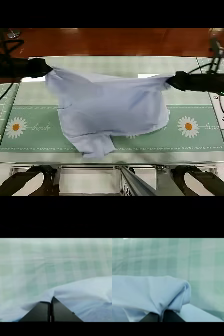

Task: Fold the shirts.

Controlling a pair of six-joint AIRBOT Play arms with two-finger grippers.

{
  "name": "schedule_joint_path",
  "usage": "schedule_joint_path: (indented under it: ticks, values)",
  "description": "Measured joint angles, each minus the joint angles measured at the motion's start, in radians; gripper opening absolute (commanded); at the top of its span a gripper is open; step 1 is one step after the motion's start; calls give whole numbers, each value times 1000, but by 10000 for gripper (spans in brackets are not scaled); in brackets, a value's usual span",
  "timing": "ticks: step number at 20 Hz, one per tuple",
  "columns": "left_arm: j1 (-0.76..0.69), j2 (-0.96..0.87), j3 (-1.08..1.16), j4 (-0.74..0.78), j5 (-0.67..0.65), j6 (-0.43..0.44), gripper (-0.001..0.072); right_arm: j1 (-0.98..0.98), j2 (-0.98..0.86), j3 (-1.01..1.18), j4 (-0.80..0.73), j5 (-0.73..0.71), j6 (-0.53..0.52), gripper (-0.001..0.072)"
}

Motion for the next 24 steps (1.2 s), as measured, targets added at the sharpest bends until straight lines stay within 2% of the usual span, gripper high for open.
schedule_joint_path:
  ticks: [1,2,3,5,7,9,11,13,15,18,23,24]
  values:
    - [-1,-37,-6,-16,27,-5,171,0,-84,22,43,-34,-20,275]
    - [-2,-71,-11,-37,36,-9,617,-4,-175,59,92,-61,-36,631]
    - [-3,-100,-13,-63,57,-12,702,-12,-256,102,136,-70,-49,630]
    - [5,-135,-8,-77,45,-22,701,-53,-396,206,210,-17,-66,629]
    - [49,-151,8,-43,-16,-37,700,-133,-476,296,243,96,-77,628]
    - [116,-150,-7,4,-114,-49,699,-236,-486,332,187,225,-84,628]
    - [192,-126,-93,34,-208,-58,699,-337,-430,264,61,298,-84,628]
    - [250,-78,-235,9,-243,-62,699,-429,-323,98,13,275,-95,627]
    - [283,-24,-399,-45,-261,-50,699,-499,-194,-102,46,220,-139,626]
    - [296,23,-608,-156,-216,-20,699,-549,-35,-338,131,137,-192,626]
    - [230,37,-794,-303,-85,3,690,-573,56,-474,191,104,-230,622]
    - [207,37,-809,-331,-62,5,511,-575,62,-484,196,105,-233,622]
